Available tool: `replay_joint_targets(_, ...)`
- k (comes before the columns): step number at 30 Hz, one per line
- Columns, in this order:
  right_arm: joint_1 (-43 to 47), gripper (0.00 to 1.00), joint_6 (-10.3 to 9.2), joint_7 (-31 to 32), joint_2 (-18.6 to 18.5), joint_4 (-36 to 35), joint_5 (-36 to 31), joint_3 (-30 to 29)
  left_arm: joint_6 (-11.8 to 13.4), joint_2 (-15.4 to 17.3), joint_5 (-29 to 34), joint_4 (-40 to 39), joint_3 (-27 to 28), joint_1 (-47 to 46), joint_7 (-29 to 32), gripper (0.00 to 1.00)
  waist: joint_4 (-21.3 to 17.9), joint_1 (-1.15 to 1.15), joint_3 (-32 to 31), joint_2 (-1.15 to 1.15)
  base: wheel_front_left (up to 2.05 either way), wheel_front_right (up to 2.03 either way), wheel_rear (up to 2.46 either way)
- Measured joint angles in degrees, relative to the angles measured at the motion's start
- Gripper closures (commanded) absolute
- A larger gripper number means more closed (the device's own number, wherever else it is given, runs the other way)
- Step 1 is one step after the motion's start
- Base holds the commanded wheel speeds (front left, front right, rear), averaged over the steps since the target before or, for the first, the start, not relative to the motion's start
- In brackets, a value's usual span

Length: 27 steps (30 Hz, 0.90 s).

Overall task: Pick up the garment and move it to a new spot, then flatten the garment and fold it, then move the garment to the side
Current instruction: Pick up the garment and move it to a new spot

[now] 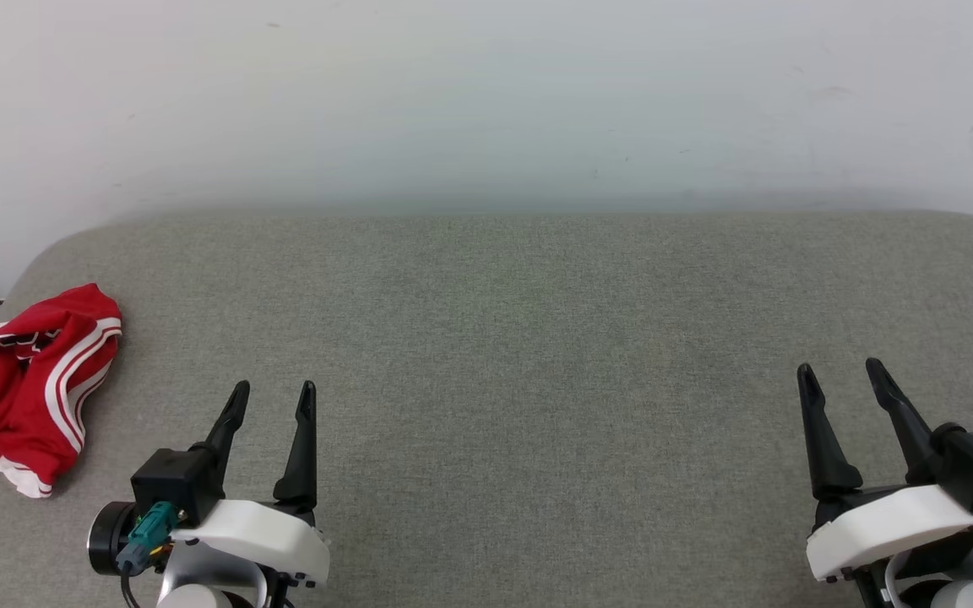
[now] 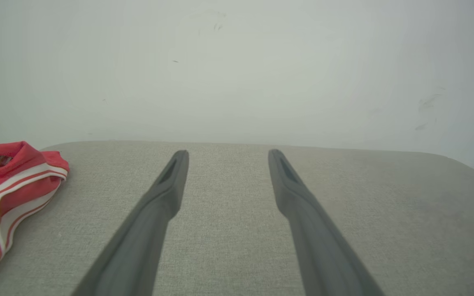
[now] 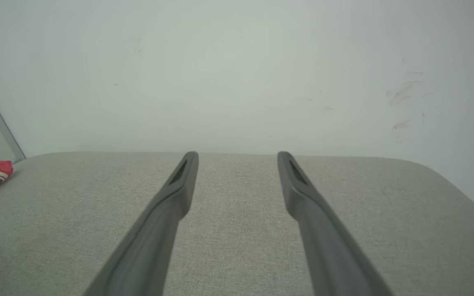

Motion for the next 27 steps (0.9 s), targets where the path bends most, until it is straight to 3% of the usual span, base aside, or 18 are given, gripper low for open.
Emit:
replay_joint_targets(17,1.5,0.0,0.0,-0.1,0.6,-1.6,-5.3,-1.0,-1.5,-1.4,5.0,2.8,2.4,0.0,-2.2,0.0,1.1,0.0,-0.3,0.0,0.0,0.0,0.0)
replay_joint_targets(27,2.3,0.0,0.0,-0.1,0.7,-2.3,-6.9,0.0,-2.1,-2.2,7.8,3.3,5.2,-0.1,-3.2,0.0,4.7,0.0,-0.3,0.0,0.0,0.0,0.0)
